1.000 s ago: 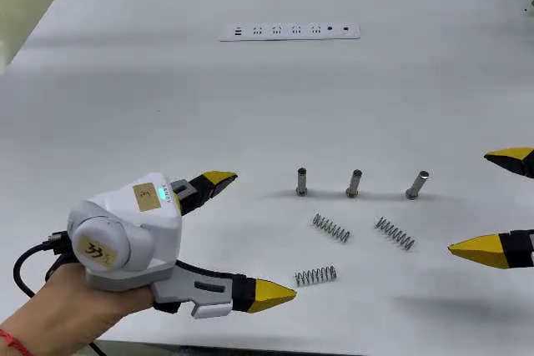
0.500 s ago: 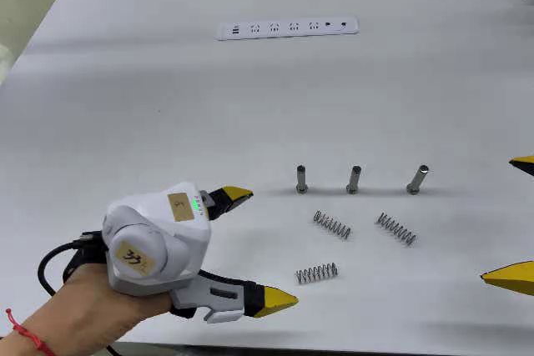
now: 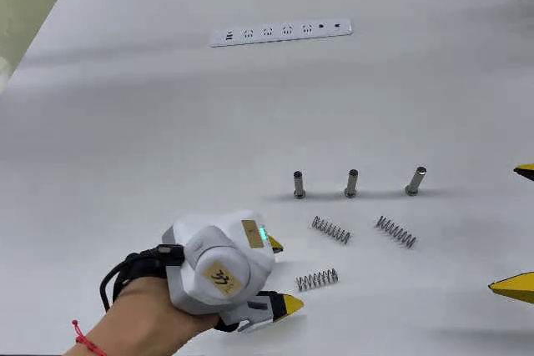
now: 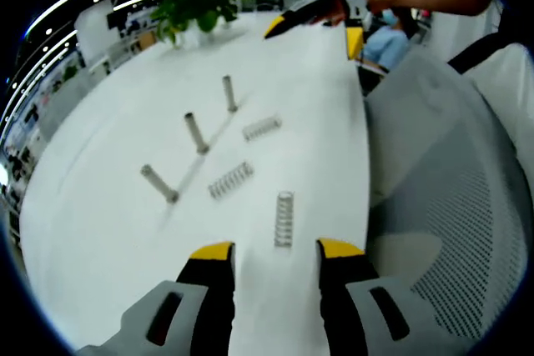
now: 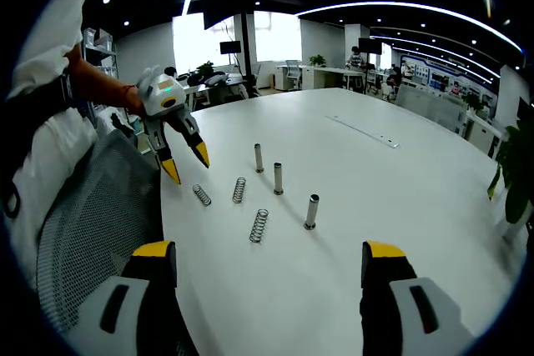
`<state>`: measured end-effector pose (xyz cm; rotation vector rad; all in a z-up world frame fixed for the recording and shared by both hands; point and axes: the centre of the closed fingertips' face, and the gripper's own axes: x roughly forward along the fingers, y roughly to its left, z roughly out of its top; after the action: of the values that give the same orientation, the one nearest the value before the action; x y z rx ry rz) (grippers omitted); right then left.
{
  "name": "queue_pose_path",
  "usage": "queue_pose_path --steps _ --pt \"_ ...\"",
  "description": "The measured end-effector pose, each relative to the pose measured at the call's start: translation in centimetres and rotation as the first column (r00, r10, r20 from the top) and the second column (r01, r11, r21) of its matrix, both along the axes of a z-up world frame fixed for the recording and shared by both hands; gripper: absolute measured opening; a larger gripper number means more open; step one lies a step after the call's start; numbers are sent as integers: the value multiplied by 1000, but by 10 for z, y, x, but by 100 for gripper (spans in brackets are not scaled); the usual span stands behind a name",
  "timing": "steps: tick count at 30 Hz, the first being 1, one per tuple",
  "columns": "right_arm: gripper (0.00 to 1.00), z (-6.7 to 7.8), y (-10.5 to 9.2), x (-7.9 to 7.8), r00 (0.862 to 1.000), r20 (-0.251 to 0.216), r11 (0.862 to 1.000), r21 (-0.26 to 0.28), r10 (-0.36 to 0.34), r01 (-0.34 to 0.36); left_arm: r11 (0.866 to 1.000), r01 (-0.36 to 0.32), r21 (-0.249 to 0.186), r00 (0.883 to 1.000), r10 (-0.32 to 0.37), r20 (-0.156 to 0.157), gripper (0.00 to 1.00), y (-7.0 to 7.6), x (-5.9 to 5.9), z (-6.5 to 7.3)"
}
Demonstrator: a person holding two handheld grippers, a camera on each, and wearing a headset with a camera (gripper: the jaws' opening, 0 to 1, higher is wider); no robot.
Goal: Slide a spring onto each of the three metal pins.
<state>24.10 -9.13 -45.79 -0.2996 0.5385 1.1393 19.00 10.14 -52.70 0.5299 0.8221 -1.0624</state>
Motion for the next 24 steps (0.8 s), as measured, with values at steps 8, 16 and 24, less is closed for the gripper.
queue_pose_path --steps 8,16,24 --pt "92 1 -3 1 1000 2 1000 1 -12 12 999 24 43 999 -22 -45 25 -8 -1 -14" --pt "91 -1 -6 0 1000 -1 1000 -1 -22 22 996 45 71 996 -40 -79 19 -11 -4 -27" --pt "90 -2 -8 0 1000 -2 1000 -1 -28 28 994 51 99 996 -44 -74 15 -10 -3 -30"
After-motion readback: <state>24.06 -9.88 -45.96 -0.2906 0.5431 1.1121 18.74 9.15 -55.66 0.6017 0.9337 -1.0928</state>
